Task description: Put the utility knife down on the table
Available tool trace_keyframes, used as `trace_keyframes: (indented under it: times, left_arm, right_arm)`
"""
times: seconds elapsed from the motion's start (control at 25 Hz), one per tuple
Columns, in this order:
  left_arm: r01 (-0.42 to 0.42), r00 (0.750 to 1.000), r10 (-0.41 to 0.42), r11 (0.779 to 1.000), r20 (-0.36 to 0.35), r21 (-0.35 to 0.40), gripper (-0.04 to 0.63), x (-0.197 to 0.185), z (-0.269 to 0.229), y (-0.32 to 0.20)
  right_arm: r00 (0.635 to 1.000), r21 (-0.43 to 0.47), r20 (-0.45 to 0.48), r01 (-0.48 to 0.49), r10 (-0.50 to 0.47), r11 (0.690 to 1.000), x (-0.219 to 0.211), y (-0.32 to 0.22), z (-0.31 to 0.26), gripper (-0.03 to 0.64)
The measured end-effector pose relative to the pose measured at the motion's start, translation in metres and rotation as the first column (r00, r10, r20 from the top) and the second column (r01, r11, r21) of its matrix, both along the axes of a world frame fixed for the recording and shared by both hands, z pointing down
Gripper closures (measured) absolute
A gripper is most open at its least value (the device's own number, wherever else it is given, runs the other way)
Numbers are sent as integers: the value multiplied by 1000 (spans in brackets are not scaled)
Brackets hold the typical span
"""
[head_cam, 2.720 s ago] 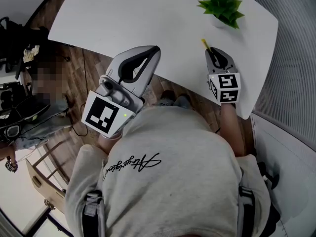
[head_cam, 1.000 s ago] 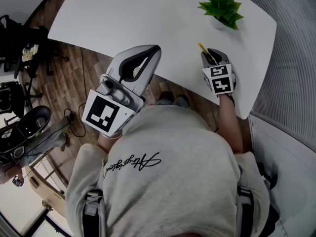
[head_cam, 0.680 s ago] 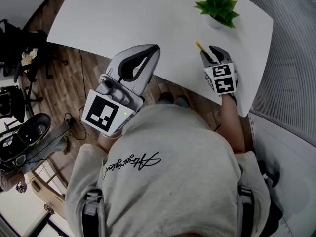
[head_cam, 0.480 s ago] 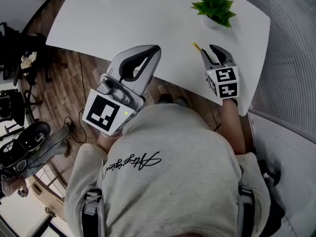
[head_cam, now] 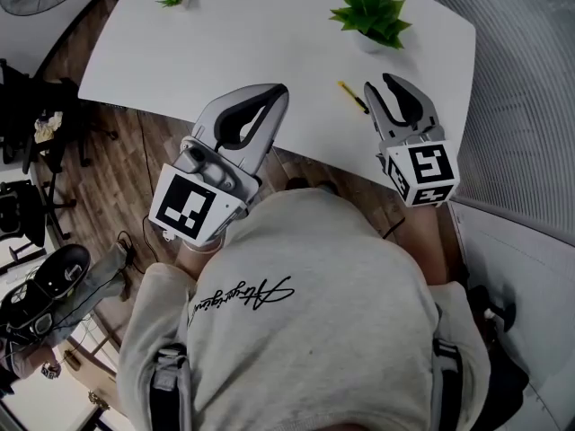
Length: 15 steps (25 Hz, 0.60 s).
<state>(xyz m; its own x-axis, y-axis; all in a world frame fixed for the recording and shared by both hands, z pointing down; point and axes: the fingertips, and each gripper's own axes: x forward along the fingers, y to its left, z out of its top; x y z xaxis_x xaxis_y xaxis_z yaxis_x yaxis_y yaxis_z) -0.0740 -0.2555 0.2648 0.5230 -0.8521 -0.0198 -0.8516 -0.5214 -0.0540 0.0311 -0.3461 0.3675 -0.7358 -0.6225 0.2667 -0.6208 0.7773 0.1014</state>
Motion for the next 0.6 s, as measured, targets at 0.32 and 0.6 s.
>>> trace_keyframes:
  times: [0.32,0.6]
  left_arm:
    - [-26,999,26,1000,21,9,597,5,2,-4]
    - [-43,999,42,999,24,20,597,10,-1,-5]
  right_arm:
    - [993,110,114,6,-19,994,10,17,-57,488]
    - [975,168,222,-17,-21,986,24,30,-94,489]
